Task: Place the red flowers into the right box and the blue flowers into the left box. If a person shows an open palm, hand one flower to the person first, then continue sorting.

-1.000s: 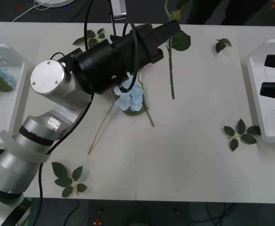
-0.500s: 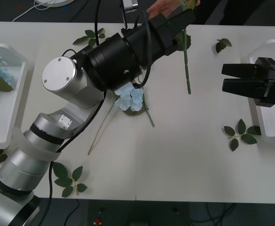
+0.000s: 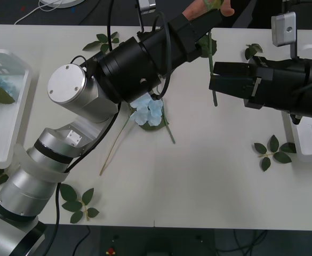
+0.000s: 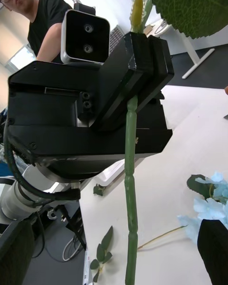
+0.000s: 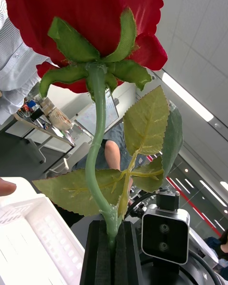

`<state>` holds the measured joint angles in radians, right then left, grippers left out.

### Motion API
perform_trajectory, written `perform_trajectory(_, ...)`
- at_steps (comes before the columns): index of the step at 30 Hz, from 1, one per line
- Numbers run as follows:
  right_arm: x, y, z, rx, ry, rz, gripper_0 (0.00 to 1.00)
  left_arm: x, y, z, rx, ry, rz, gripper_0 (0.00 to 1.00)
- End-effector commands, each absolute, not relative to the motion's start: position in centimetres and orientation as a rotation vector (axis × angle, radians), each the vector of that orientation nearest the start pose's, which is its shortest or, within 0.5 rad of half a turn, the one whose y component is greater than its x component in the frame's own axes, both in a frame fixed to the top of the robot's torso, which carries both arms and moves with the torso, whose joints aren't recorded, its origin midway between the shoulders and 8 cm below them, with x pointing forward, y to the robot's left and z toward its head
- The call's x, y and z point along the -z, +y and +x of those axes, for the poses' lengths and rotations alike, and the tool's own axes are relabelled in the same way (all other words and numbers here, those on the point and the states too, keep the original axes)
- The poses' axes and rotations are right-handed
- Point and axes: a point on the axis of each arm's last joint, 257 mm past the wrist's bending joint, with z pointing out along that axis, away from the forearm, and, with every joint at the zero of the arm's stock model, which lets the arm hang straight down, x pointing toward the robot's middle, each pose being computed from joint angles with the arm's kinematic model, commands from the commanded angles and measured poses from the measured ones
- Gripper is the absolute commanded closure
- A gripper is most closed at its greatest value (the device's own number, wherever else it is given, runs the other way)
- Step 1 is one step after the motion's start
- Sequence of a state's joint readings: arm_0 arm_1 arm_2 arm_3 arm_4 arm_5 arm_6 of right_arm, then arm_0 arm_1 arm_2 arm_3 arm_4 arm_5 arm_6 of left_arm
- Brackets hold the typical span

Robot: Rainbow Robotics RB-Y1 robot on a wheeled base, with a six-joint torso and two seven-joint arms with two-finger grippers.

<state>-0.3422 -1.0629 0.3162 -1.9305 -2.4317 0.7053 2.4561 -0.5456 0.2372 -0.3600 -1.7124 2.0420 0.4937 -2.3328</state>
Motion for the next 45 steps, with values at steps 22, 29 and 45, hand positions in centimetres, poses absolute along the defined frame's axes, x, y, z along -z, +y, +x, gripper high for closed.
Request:
perform_trajectory(22,0.13,-5.68,40.80,-1.228,1.534,-0.814,1.00,-10.36,-10.73,42.82,1.516,1.110,0.489,1.00)
perform_trajectory(29,0.04,-5.66,40.76,-1.234,1.533,-0.810,1.00,-10.36,-10.73,42.82,1.516,1.110,0.489,1.00)
perform_trajectory(45,-0.14,-5.64,40.69,-1.246,1.530,-0.804,1.00,-10.36,-10.73,42.82,1.516,1.110,0.489,0.05)
